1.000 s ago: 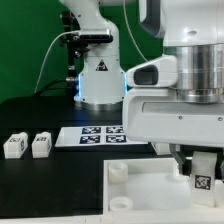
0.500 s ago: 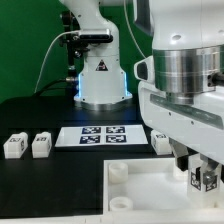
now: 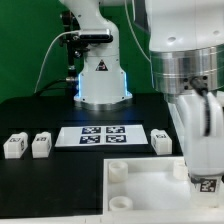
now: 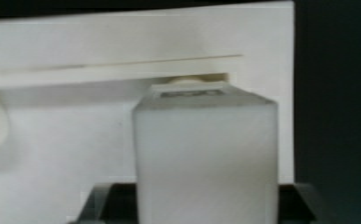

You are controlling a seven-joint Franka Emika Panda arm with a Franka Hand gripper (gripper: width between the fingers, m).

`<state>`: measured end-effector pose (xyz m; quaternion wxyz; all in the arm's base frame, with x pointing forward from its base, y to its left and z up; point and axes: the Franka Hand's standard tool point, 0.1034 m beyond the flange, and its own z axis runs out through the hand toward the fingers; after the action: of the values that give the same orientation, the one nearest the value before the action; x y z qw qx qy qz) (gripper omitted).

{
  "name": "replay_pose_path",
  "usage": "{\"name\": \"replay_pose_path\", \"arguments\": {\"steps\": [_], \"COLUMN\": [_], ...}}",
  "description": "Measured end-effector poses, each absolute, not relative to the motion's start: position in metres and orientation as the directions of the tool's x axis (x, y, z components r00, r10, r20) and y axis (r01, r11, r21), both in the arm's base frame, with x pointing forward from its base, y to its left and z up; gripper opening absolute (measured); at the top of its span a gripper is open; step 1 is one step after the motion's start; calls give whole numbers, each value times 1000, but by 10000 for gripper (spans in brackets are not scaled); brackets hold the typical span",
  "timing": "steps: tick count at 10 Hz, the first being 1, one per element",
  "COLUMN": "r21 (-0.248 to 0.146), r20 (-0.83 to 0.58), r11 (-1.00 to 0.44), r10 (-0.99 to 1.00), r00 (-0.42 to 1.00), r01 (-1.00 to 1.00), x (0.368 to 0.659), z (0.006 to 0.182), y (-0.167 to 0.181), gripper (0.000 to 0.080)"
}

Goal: Assemble one leg

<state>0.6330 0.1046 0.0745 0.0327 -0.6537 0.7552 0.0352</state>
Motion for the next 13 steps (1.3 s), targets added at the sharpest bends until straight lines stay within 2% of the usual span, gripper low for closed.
{"name": "replay_pose_path", "arguments": {"steps": [2,3,4,5,6,7,9,10,11,13], "r21": [6,6,18,18,11,4,-8,-11,-23,-30], "r20": [-80,-76,-64,-61,-60,-61,-54,-36,-9,27], "r11": [89,11,-119,-231,-361,-471,-676,-824,-904,-990], "r10": [-993,-997,-991,-971,-931,-881,-736,-566,-428,-142], "r00": [-89,-12,117,229,359,469,675,824,904,990], "r01": [-996,-1000,-993,-973,-933,-882,-737,-567,-428,-141], "x": [633,631,627,625,624,625,625,627,629,634], "z": [75,73,68,64,64,64,65,70,71,72], "y": [105,106,108,112,115,113,112,114,119,120], "gripper": [295,295,474,588,588,637,646,648,648,648]}}
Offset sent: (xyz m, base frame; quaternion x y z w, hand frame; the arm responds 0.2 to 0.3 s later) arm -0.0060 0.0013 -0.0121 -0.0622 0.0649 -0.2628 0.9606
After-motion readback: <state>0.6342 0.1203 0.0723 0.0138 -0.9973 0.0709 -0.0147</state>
